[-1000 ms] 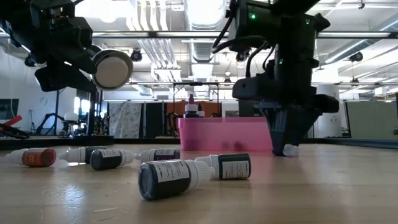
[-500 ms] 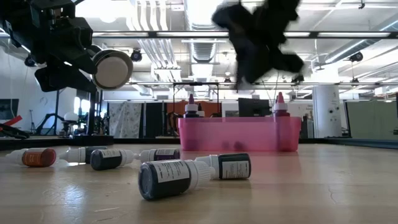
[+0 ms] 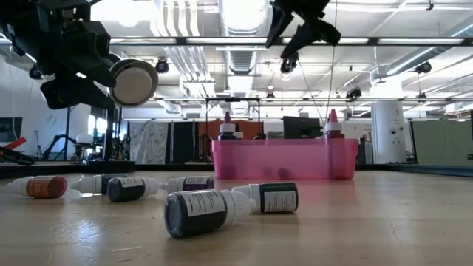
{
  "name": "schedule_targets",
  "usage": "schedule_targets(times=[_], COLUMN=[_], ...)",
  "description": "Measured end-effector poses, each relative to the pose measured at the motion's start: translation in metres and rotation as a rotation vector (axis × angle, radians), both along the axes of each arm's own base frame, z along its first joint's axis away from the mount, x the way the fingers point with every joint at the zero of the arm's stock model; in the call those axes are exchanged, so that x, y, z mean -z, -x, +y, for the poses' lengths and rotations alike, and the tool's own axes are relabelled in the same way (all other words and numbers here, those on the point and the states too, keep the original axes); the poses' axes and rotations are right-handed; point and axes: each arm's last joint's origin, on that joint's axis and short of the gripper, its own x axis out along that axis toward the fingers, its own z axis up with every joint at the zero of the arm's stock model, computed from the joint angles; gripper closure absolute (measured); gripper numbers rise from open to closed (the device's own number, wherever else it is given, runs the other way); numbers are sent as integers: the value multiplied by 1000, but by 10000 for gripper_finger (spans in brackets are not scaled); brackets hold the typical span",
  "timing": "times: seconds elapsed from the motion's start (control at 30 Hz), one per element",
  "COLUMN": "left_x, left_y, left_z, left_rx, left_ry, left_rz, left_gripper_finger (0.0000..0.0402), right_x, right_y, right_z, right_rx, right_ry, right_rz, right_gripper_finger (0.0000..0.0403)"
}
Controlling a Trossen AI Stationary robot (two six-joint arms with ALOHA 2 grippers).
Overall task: Pick & Place food coloring
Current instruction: Put the small orange food coloring into the pink bin
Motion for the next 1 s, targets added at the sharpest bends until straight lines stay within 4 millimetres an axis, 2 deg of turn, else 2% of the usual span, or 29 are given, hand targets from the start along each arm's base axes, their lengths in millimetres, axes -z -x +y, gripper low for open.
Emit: schedule_targets(times=[0.2,0.5,0.77,1.0], left_x=[0,14,30,40], left_y=[0,-6,-26,-44], left_z=[-1,-15,-52,-65], left_rx=[20,244,620,693], left_ry=[40,102,-134,-240], left_rz=[6,140,243,314], left_gripper_finger=[204,204,204,204], right_x=[12,49,61,62], right_y=[2,9,19,21], right_z=[18,42,58,70], right_rx=[-108,-205,-169,-148], right_ry=[6,-91,-132,-164], right_rz=[94,338,393,372], right_gripper_finger=[191,198,200,200])
